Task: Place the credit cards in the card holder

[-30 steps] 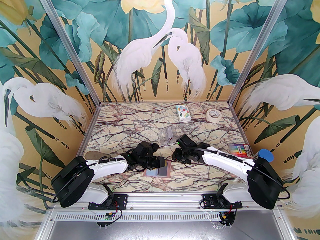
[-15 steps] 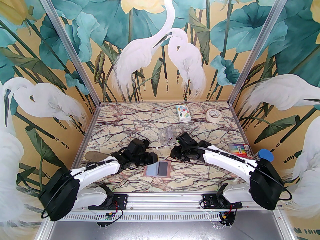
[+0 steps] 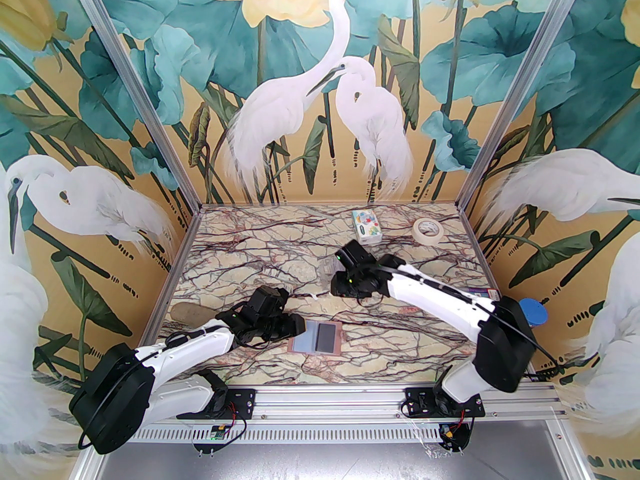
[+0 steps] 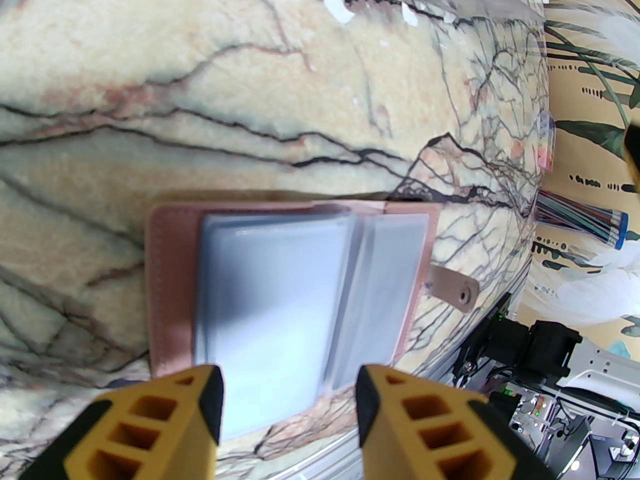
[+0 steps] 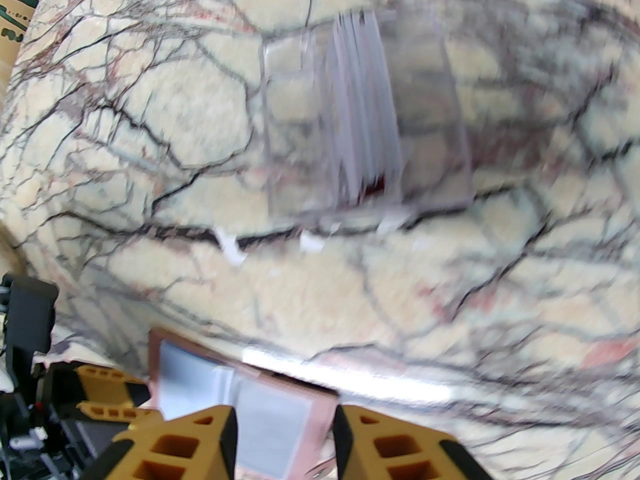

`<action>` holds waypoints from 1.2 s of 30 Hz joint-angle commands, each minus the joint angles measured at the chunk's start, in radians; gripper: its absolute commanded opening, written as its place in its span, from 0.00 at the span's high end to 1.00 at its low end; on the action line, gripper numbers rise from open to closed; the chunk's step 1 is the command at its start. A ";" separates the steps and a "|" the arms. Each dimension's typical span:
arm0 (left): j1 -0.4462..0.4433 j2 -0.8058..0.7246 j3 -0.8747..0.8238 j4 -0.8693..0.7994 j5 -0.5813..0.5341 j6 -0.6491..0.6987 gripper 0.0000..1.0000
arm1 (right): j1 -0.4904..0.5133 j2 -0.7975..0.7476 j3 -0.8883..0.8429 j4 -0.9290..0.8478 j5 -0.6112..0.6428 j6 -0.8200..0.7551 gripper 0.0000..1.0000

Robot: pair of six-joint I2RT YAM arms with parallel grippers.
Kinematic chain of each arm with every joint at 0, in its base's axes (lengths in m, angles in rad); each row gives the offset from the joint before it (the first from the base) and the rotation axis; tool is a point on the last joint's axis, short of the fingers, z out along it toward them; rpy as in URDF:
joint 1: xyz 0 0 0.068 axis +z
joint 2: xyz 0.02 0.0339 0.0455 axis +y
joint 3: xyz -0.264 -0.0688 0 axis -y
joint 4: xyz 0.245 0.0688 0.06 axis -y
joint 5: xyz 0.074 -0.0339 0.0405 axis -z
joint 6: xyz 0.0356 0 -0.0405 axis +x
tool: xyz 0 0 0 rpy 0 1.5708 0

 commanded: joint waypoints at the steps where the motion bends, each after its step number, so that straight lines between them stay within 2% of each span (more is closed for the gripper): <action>1: 0.005 -0.011 -0.029 -0.003 -0.020 0.009 0.51 | -0.014 0.066 0.083 -0.107 0.093 -0.090 0.57; 13: 0.006 0.018 -0.031 0.021 -0.013 0.011 0.51 | -0.067 0.292 0.329 -0.182 0.146 -0.177 0.54; 26: 0.006 0.031 -0.025 0.025 -0.008 0.014 0.50 | -0.096 0.395 0.421 -0.187 0.137 -0.229 0.54; 36: 0.005 0.051 -0.011 0.022 -0.008 0.021 0.50 | -0.106 0.448 0.491 -0.227 0.178 -0.261 0.54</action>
